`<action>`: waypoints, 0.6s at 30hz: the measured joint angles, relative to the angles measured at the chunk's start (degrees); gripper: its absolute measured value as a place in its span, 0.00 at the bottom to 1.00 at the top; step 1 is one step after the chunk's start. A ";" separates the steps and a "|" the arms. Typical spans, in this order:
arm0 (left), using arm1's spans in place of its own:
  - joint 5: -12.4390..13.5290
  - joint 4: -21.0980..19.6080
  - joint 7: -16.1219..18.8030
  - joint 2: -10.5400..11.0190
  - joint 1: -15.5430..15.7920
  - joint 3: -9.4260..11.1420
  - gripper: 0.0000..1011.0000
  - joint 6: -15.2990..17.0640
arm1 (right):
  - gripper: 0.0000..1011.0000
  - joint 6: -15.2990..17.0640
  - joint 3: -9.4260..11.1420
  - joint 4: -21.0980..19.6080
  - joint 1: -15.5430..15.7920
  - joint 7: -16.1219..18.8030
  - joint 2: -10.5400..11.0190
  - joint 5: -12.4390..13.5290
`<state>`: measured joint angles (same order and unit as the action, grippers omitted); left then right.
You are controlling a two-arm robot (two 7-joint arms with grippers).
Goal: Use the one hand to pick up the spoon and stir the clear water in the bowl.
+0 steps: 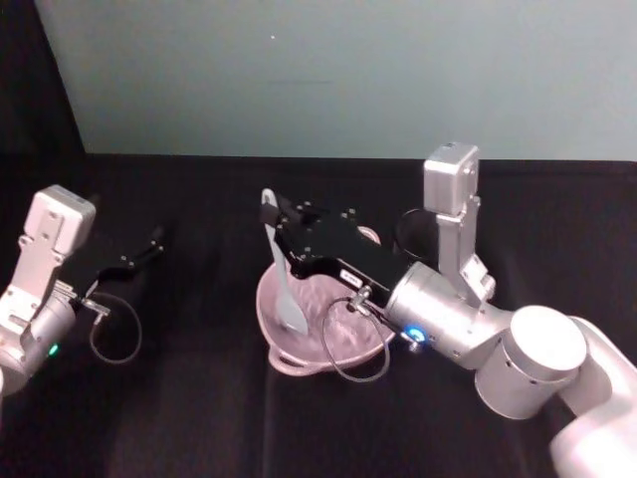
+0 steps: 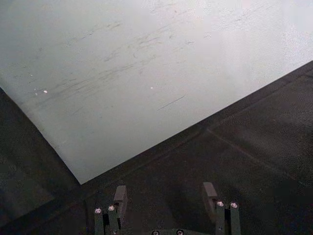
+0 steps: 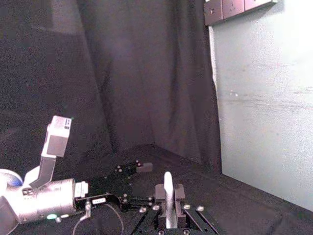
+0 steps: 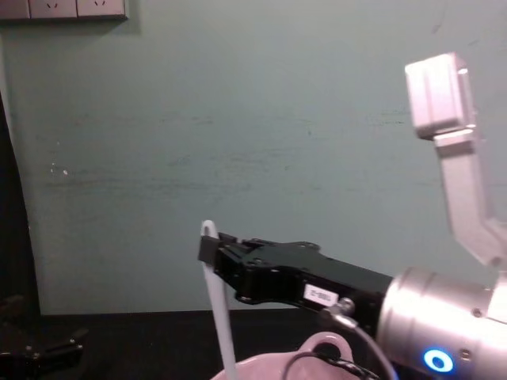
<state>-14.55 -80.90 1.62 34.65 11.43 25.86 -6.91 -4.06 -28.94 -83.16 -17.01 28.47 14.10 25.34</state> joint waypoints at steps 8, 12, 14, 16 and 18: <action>0.00 0.00 0.00 0.00 0.00 0.00 1.00 0.00 | 0.11 -0.34 -0.82 4.06 -3.08 0.31 -1.94 -0.07; 0.00 0.00 0.00 0.00 0.00 0.00 1.00 0.00 | 0.11 -0.86 -0.24 6.11 -4.23 -0.09 -2.33 -0.08; 0.00 0.00 0.00 0.00 0.00 0.00 1.00 0.00 | 0.11 -1.14 0.56 6.86 -4.52 -0.60 -2.23 -0.02; 0.00 0.00 0.00 0.00 0.00 0.00 1.00 0.00 | 0.11 -1.33 1.54 7.18 -4.60 -1.33 -1.79 0.00; 0.00 0.00 0.00 0.00 0.00 0.00 1.00 0.00 | 0.11 -1.42 2.13 7.20 -4.58 -1.80 -1.40 -0.03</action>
<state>-14.55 -80.90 1.62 34.64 11.43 25.86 -6.91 -5.49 -26.81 -75.96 -21.60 26.67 12.70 25.31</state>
